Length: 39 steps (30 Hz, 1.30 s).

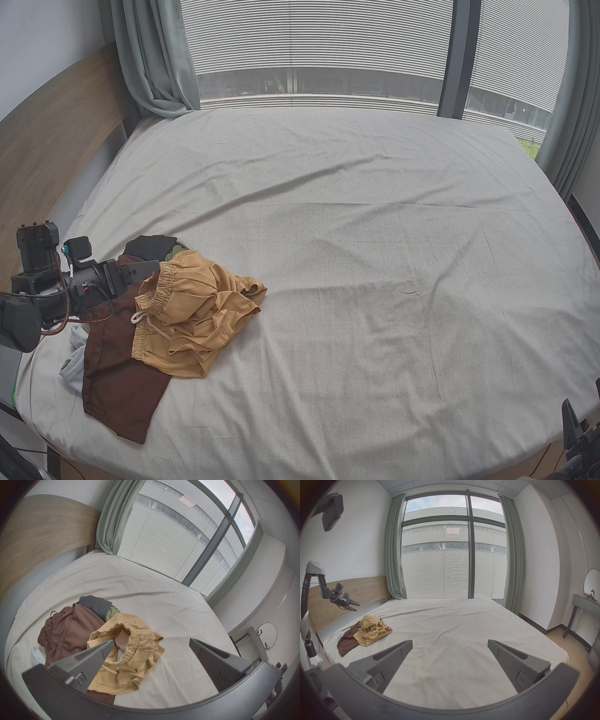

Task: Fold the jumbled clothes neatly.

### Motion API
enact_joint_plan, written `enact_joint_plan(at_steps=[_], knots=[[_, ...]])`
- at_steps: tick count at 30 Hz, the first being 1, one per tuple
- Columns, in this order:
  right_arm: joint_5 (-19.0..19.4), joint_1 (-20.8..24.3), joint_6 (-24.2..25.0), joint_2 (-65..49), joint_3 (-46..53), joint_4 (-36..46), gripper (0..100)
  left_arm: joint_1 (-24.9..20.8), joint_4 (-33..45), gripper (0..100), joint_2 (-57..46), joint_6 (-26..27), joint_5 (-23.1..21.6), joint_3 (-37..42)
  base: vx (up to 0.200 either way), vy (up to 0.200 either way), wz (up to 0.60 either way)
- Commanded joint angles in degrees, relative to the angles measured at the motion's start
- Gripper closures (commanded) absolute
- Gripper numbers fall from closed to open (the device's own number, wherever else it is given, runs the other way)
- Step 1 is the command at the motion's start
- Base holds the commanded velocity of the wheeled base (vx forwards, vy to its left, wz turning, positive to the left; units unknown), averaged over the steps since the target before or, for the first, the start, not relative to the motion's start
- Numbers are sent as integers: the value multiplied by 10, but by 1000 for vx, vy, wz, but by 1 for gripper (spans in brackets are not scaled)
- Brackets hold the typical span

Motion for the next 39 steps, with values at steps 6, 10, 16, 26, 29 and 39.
enact_joint_plan(at_steps=[6,10,16,26,29,39], knots=[[0,0,-1,-9,9,-1,0,-14,-45,0,95,-1,9,-30,0,0,0],[0,0,-1,-9,9,-1,0,-17,-45,0,109,-1,9,-44,0,0,0],[0,0,-1,-9,9,-1,0,-26,-46,0,127,-2,10,-57,0,0,0],[0,0,0,-9,9,-1,0,-41,-47,0,162,-1,11,-76,0,0,0],[0,0,0,-9,9,-1,0,-44,-53,0,166,-2,11,-82,0,0,0],[0,0,0,-9,9,-1,0,-51,-76,0,199,-1,21,-80,0,0,0]])
